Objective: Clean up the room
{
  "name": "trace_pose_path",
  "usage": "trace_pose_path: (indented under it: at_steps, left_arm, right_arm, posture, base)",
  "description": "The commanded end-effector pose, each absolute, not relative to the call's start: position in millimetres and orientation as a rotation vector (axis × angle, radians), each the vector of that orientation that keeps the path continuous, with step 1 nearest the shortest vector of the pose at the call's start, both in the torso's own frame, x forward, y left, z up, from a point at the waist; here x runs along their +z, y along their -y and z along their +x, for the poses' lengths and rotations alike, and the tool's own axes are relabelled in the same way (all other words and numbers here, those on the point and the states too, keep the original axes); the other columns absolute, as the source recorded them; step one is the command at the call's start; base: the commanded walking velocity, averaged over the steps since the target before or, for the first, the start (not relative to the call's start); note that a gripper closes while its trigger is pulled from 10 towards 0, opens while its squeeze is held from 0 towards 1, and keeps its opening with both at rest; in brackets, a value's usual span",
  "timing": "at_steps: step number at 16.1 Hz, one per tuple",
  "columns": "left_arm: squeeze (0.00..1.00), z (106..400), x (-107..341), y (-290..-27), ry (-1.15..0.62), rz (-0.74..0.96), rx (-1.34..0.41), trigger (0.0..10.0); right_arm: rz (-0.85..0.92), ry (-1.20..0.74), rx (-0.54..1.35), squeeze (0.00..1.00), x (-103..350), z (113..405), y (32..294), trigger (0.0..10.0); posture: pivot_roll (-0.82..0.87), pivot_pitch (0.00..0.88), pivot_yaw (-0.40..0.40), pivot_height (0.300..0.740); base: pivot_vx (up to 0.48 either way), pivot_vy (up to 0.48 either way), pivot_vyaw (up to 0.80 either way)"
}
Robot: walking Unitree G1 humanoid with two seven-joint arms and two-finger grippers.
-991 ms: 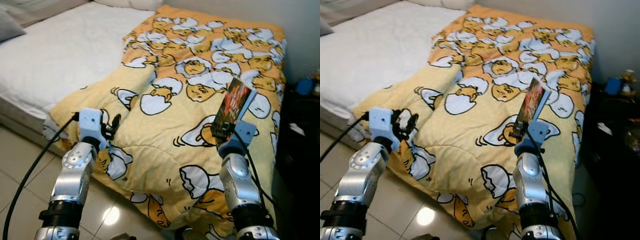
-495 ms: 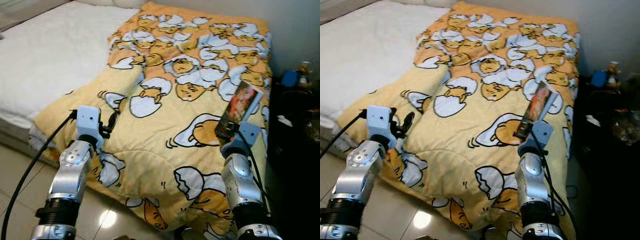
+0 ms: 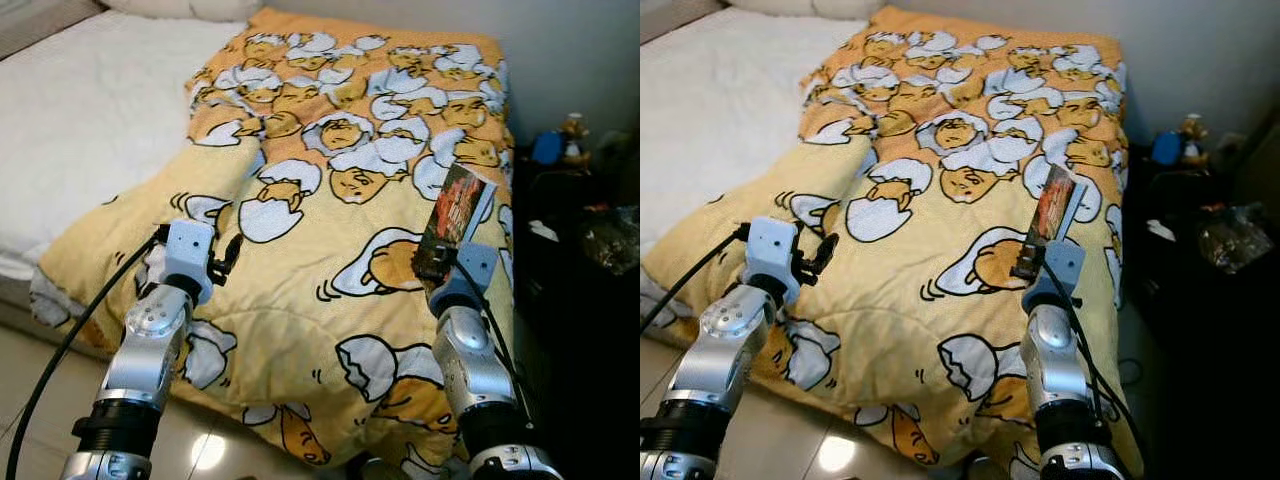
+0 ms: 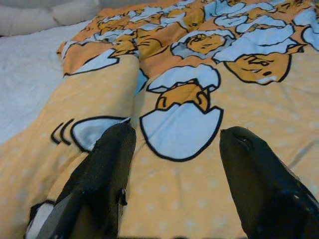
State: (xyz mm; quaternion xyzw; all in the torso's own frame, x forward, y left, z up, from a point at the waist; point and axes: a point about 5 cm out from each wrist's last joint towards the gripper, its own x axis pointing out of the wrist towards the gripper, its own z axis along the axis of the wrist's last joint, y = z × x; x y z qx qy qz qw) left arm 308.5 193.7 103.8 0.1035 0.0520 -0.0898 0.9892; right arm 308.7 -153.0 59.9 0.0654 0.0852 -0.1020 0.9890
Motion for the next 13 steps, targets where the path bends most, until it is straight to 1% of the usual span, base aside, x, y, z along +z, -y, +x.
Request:
trace_pose_path:
  at_steps: [1,2,4,7,13]
  left_arm:
    - [0.00,308.4,102.1,-194.0,-0.114,0.211,-0.183,10.0]
    - [0.00,308.4,102.1,-193.1,-0.115,0.210,-0.187,10.0]
    - [0.00,308.5,102.2,-193.1,-0.115,0.211,-0.189,10.0]
    - [0.00,308.5,102.4,-193.1,-0.115,0.210,-0.189,10.0]
    - [0.00,309.9,102.8,-195.9,-0.117,0.196,-0.164,10.0]
  right_arm:
    - [0.137,-0.115,-0.241,0.00,69.7,311.7,157.3,10.0]
    - [0.137,-0.142,-0.295,0.00,66.1,310.8,162.1,10.0]
    - [0.219,-0.187,-0.247,0.00,60.9,309.6,161.5,10.0]
    - [0.260,-0.195,-0.168,0.00,61.8,310.4,156.7,10.0]
    - [0.267,-0.188,-0.111,0.00,64.4,311.1,150.2,10.0]
  posture:
    - [0.05,0.000,0.009,0.740]
    - [0.05,0.000,0.009,0.740]
    - [0.05,0.000,0.010,0.740]
    - [0.05,0.000,0.010,0.740]
    - [0.05,0.000,0.011,0.740]
  base:
    - [0.000,0.382,-0.80]
    - [0.000,0.386,-0.80]
    - [0.000,0.388,-0.80]
    - [0.000,0.384,-0.80]
    - [0.000,0.365,-0.80]
